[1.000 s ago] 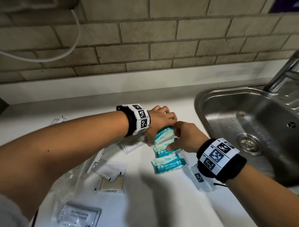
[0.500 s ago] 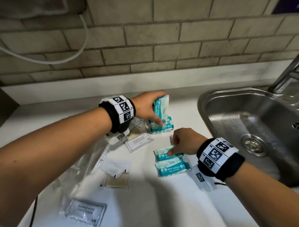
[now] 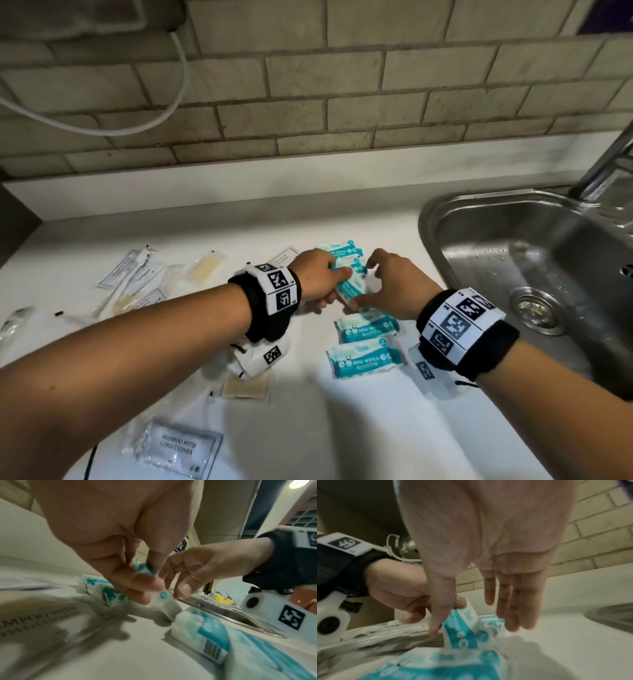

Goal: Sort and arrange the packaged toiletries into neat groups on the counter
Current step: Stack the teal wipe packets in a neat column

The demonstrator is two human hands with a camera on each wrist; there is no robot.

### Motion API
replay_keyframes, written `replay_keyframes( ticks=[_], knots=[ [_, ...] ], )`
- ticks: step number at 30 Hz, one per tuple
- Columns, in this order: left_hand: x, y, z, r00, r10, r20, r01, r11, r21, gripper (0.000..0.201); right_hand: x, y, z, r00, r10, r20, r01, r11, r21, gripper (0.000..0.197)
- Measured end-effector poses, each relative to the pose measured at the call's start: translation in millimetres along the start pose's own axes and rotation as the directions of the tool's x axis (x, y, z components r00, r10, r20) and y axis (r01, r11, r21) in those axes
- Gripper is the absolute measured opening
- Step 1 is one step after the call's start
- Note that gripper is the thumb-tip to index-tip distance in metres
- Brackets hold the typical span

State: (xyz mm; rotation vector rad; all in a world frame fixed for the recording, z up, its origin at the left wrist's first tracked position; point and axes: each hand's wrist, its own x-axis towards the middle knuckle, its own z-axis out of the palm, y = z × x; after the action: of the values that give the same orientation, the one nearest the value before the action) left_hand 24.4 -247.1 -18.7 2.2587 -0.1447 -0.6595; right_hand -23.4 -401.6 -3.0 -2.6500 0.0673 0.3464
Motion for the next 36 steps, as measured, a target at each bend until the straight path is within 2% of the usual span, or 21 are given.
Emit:
replay_keyframes(
  ticks=[1, 3, 5, 7, 9, 11, 13, 16, 19, 21, 23, 25, 27, 29, 31, 33, 36],
  knots=[
    [0.3, -0.2, -1.7, 0.999, 0.047, -0.002, -0.047, 0.991, 0.127, 0.034, 3.2, -2.6, 1.3, 0.999, -0.048, -0.011, 0.047, 0.998, -0.031, 0.063],
    [0.7, 0.0, -10.0, 0.992, 0.127, 0.011, -0.122, 0.919, 0.376, 0.041, 9.4, -7.9, 5.0, 0.994, -0.104, 0.018, 0.105, 0.99, -0.092, 0.055],
    [-0.1, -2.1, -24.1, 0.983, 0.18, 0.024, -0.168, 0.854, 0.493, 0.038, 12.7, -13.6, 8.4, 0.989, -0.131, 0.069, 0.141, 0.974, -0.175, 0.048],
    [1.0, -10.7, -38.7, 0.97, 0.242, 0.02, -0.205, 0.773, 0.6, 0.054, 16.0, -16.4, 12.2, 0.981, -0.168, 0.099, 0.188, 0.949, -0.253, 0.044],
    [1.0, -23.5, -46.0, 0.975, 0.219, 0.046, -0.184, 0.665, 0.724, 0.079, 18.3, -18.5, 15.5, 0.97, -0.216, 0.109, 0.239, 0.927, -0.289, 0.044],
    [-1.4, -37.4, -44.4, 0.984, 0.132, 0.119, -0.174, 0.58, 0.795, 0.089, 20.2, -20.8, 17.8, 0.959, -0.261, 0.11, 0.282, 0.912, -0.299, 0.046],
    [-4.6, -51.1, -39.7, 0.981, 0.057, 0.185, -0.186, 0.543, 0.819, 0.086, 21.5, -23.3, 18.1, 0.945, -0.298, 0.133, 0.326, 0.893, -0.309, 0.053],
    [-8.6, -63.9, -43.3, 0.978, -0.001, 0.209, -0.173, 0.555, 0.814, 0.081, 28.4, -24.5, 20.6, 0.935, -0.289, 0.203, 0.346, 0.87, -0.351, 0.059],
    [-12.4, -69.6, -55.0, 0.98, -0.049, 0.194, -0.138, 0.535, 0.834, 0.077, 36.3, -25.7, 26.1, 0.925, -0.22, 0.309, 0.345, 0.828, -0.441, 0.046],
    [-17.3, -71.5, -64.8, 0.98, -0.099, 0.173, -0.098, 0.515, 0.852, 0.076, 37.1, -28.4, 26.9, 0.922, -0.208, 0.328, 0.347, 0.819, -0.457, 0.034],
    [-22.4, -70.4, -74.2, 0.98, -0.127, 0.151, -0.073, 0.476, 0.877, 0.069, 36.4, -30.3, 26.2, 0.911, -0.209, 0.355, 0.37, 0.794, -0.482, 0.033],
    [-22.7, -64.6, -79.8, 0.989, -0.076, 0.127, -0.081, 0.444, 0.892, 0.053, 34.3, -29.5, 26.4, 0.905, -0.223, 0.361, 0.384, 0.792, -0.474, 0.036],
    [-19.3, -51.1, -78.8, 0.992, 0.051, 0.114, -0.124, 0.485, 0.865, 0.048, 30.2, -26.4, 26.3, 0.915, -0.281, 0.29, 0.387, 0.817, -0.427, 0.039],
    [-11.1, -31.0, -70.2, 0.982, 0.168, 0.082, -0.169, 0.607, 0.777, 0.056, 23.8, -23.3, 25.8, 0.933, -0.313, 0.175, 0.355, 0.876, -0.327, 0.043],
    [2.7, -9.4, -57.4, 0.962, 0.267, 0.054, -0.231, 0.694, 0.682, 0.052, 16.7, -21.1, 26.1, 0.946, -0.296, 0.133, 0.322, 0.905, -0.277, 0.039],
    [18.9, 5.5, -44.7, 0.96, 0.279, 0.026, -0.232, 0.739, 0.632, 0.05, 12.2, -17.1, 27.3, 0.95, -0.283, 0.134, 0.309, 0.914, -0.264, 0.037],
    [40.8, 11.3, -34.2, 0.98, 0.196, 0.008, -0.157, 0.757, 0.634, 0.051, 9.4, -12.7, 28.1, 0.951, -0.281, 0.125, 0.303, 0.927, -0.219, 0.037]
  ],
)
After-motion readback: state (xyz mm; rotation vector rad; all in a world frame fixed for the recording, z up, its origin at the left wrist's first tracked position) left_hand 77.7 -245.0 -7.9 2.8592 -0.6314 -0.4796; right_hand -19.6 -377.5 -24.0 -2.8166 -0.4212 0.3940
